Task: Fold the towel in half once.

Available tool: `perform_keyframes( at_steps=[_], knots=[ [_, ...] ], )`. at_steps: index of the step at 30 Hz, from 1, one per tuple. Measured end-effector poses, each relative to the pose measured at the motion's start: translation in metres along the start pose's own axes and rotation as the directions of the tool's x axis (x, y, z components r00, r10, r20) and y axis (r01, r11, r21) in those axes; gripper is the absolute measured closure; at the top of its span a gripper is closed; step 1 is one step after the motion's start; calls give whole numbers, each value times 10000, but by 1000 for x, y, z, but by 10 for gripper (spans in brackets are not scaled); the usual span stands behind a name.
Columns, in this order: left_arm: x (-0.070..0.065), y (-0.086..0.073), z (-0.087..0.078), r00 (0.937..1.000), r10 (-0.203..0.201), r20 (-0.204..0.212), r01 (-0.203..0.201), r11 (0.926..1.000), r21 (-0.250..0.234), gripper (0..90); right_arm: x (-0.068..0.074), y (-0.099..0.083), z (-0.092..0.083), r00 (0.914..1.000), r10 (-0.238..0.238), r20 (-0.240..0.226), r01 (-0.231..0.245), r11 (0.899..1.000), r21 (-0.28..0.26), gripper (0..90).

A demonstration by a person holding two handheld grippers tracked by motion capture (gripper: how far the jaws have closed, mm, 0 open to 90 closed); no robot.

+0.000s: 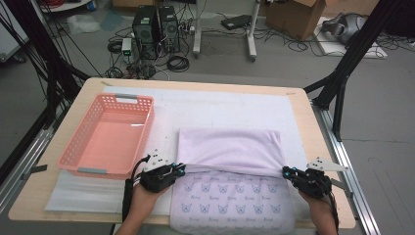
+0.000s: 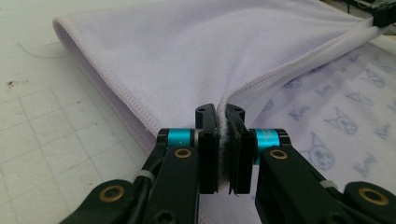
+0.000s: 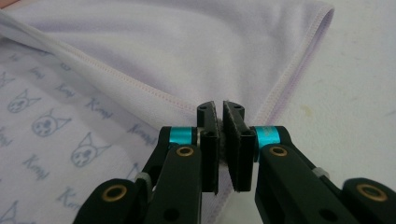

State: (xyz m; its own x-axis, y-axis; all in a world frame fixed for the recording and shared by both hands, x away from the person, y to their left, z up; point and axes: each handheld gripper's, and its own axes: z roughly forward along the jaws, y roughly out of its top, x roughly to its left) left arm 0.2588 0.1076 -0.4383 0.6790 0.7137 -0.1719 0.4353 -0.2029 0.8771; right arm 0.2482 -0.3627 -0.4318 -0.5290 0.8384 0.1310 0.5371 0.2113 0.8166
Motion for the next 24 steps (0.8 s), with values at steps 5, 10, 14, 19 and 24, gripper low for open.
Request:
perform_keyframes(
  at_steps=[5,10,14,19,24],
  knots=[
    [-9,-4,-13,10000,-10,94,13,9997,-263,842,6,-6,-11,10000,8,-57,-9,9999,-165,847],
    [-18,-11,-22,10000,-19,-29,18,9996,-274,842,15,-14,-21,9998,-124,-146,122,9998,-134,847],
    [-25,-19,-31,9999,-69,-105,67,9997,-238,842,24,-21,-29,9994,-239,-255,236,9996,-122,847],
    [-38,-27,-41,9999,-41,-165,36,9997,-258,842,34,-32,-41,9992,-256,-298,255,9997,-33,847],
    [-48,-34,-49,9998,-67,-166,62,9996,-267,842,41,-40,-52,9988,-354,-327,353,9994,-65,847]
  ],
)
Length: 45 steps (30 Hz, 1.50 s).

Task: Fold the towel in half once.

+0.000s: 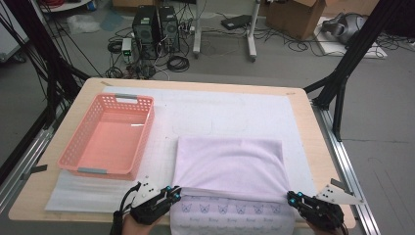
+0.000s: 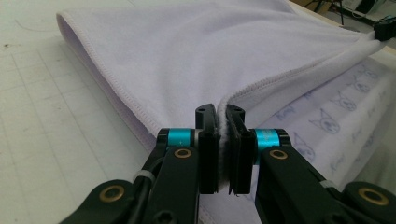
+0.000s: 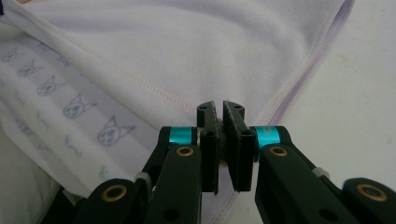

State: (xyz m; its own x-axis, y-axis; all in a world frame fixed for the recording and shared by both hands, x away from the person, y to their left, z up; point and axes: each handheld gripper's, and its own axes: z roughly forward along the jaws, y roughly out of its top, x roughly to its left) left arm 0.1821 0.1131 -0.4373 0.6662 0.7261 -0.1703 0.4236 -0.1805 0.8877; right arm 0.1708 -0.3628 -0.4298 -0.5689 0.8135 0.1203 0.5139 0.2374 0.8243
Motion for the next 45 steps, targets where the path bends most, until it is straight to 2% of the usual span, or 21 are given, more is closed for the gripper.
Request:
perform_keyframes(
  at_steps=[11,17,21,22,23,24,25,27,29,32,39,45],
  knots=[
    [-20,-12,-22,9999,-14,158,15,10000,-74,843,14,-12,-19,9999,16,-107,-16,10000,0,847],
    [-23,-20,-27,9996,-56,286,52,9999,133,843,21,-17,-25,9998,-124,-181,127,9998,155,847],
    [-24,-22,-27,9985,-125,530,108,9994,320,831,22,-20,-27,9996,129,-238,-117,9987,492,848],
    [-22,-21,-25,9974,-256,679,228,9989,421,801,22,-21,-27,9992,300,-262,-283,9977,620,846],
    [-20,-21,-23,9963,-347,789,314,9986,428,727,21,-22,-27,9984,466,-313,-443,9964,720,827],
    [-18,-19,-23,9965,-430,715,406,9986,344,585,19,-23,-26,9972,651,-372,-619,9947,819,728],
    [-17,-18,-22,9965,-526,648,512,9984,231,499,19,-23,-26,9965,795,-254,-773,9940,777,670],
    [-13,-13,-24,9976,-543,434,554,9982,-232,444,17,-21,-28,9967,805,-104,-800,9960,392,630],
    [-9,-9,-26,9981,-545,272,559,9970,-529,432,16,-17,-30,9963,856,39,-856,9963,28,626],
    [-2,-5,-24,9980,-631,89,635,9958,-659,432,13,-12,-29,9961,821,328,-811,9962,-305,663],
    [16,3,-6,9974,-681,-251,666,9962,-554,430,0,-4,-7,9936,704,884,-708,9975,5,708],
    [33,13,11,9963,-753,-414,734,9962,-459,430,-14,9,13,9926,622,1040,-636,9979,101,707]
  ],
)
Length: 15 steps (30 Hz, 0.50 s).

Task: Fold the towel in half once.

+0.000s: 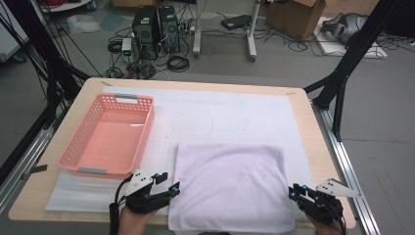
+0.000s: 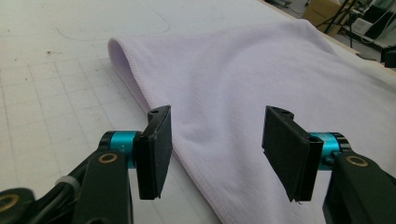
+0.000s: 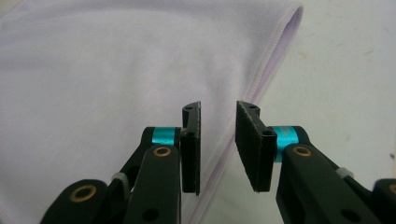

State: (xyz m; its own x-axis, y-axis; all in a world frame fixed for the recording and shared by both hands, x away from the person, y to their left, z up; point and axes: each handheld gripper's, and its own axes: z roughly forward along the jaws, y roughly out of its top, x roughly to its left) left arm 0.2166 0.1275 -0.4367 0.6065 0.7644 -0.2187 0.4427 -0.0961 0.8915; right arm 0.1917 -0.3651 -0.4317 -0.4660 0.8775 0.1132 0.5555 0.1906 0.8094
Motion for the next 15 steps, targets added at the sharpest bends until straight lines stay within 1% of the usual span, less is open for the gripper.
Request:
perform_keyframes(
  at_steps=[2,3,4,5,6,7,9,11,12,14,15],
  knots=[
    [5,4,7,10000,-53,-54,53,10000,7,429,-4,5,8,9999,41,98,-42,10000,43,707],
    [7,6,11,10000,-51,-77,52,10000,37,429,-7,8,12,9999,-20,169,20,10000,37,698],
    [11,10,17,9999,-63,-93,63,10000,54,429,-9,10,16,9997,-20,250,19,10000,52,670],
    [13,12,21,9999,-26,-106,27,9999,105,429,-13,14,23,9990,-19,439,11,9999,166,625],
    [16,17,29,9998,27,-221,-22,9997,235,429,-16,17,27,9985,25,544,-36,9998,212,594],
    [19,20,36,9995,72,-294,-61,9993,373,431,-22,22,33,9975,217,665,-234,9994,254,563],
    [26,26,47,9988,-22,-483,55,9977,677,448,-30,30,41,9961,336,821,-355,9991,221,529],
    [34,34,61,9979,-99,-634,159,9954,943,444,-35,38,45,9946,425,946,-443,9989,160,500],
    [37,37,66,9973,-138,-721,214,9941,1065,435,-39,44,49,9945,434,948,-445,9990,97,479],
    [44,45,78,9948,-107,-1008,230,9923,1214,401,-44,52,54,9944,490,941,-506,9986,150,438],
    [46,47,81,9946,-128,-1026,251,9925,1194,395,-49,58,59,9948,490,890,-512,9984,228,412]
  ],
)
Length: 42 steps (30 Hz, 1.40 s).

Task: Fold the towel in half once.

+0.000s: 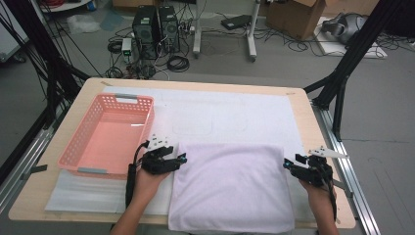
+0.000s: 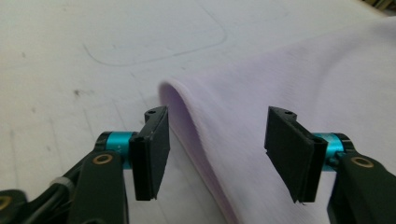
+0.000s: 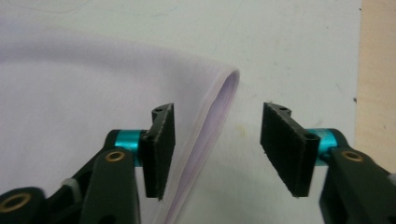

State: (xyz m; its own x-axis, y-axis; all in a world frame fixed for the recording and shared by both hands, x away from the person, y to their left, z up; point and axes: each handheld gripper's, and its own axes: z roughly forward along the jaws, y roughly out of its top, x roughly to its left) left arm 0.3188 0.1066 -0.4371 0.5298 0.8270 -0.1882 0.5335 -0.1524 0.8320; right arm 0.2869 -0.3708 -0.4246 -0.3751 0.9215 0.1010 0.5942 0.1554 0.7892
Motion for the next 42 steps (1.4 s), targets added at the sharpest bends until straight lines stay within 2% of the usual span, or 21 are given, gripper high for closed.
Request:
perform_keyframes(
  at_steps=[5,9,12,13,14,16,17,18,19,20,21,22,24,25,27,29,32,34,37,40,42],
  knots=[
    [8,14,22,9995,1,-330,14,9990,455,365,-13,19,26,9990,339,-293,-322,9979,565,334],
    [16,20,38,9982,-356,-479,401,9945,970,362,-18,28,49,9974,598,-410,-554,9933,1016,281],
    [15,20,45,9992,-130,-381,174,9929,1175,411,-19,31,60,9981,494,-379,-437,9895,1375,282],
    [14,20,46,9995,-32,-305,65,9941,1084,422,-20,31,63,9984,470,-308,-418,9876,1513,294],
    [13,19,47,9998,100,-189,-78,9938,1105,495,-20,31,63,9989,406,-244,-363,9874,1537,316],
    [9,18,48,9961,786,-410,-735,9908,1136,580,-18,31,62,10000,67,-26,-62,9866,1633,405],
    [9,18,48,9971,709,-285,-674,9919,1072,633,-17,31,61,9994,-313,113,289,9845,1728,453],
    [10,18,47,9985,546,-67,-535,9920,1148,721,-15,31,60,9988,-474,111,446,9829,1788,493],
    [9,18,48,9989,468,-70,-457,9923,1151,813,-15,31,59,9989,-461,-7,455,9823,1817,566],
    [7,18,48,9985,524,-132,-506,9924,1124,830,-14,31,59,9987,-506,-107,517,9814,1850,658],
    [6,18,48,9989,444,-178,-421,9931,1092,839,-13,31,59,9974,-515,-499,597,9819,1799,772],
    [7,18,47,9993,306,-232,-280,9940,1053,844,-10,30,58,9962,-559,-674,674,9809,1826,842],
    [8,20,44,9988,131,-481,-96,9972,738,849,-6,30,57,9954,-811,-518,893,9792,1821,866],
    [8,23,42,9984,5,-570,19,9992,410,850,-7,30,56,9951,-827,-535,910,9795,1797,870],
    [9,29,36,9979,-250,-595,239,9995,-184,852,-10,31,52,9966,-687,-457,744,9874,1398,874],
    [8,37,34,9972,-191,-724,157,9988,-474,853,-13,34,48,9977,-566,-386,598,9943,882,875],
    [9,49,35,9963,-446,-741,377,9951,-917,853,-14,39,44,9965,-833,-33,834,9964,167,876],
    [11,55,39,9956,-457,-817,386,9955,-867,853,-16,43,44,9957,-921,101,923,9955,-218,875],
    [16,64,48,9942,-506,-945,419,9949,-916,853,-21,47,47,9968,-787,168,796,9945,-681,876],
    [21,71,56,9926,-567,-1077,453,9934,-1055,852,-25,53,55,9974,-692,219,703,9959,-567,876],
    [26,75,62,9911,-588,-1191,477,9944,-941,852,-25,58,59,9971,-708,272,723,9958,-554,875]
  ],
)
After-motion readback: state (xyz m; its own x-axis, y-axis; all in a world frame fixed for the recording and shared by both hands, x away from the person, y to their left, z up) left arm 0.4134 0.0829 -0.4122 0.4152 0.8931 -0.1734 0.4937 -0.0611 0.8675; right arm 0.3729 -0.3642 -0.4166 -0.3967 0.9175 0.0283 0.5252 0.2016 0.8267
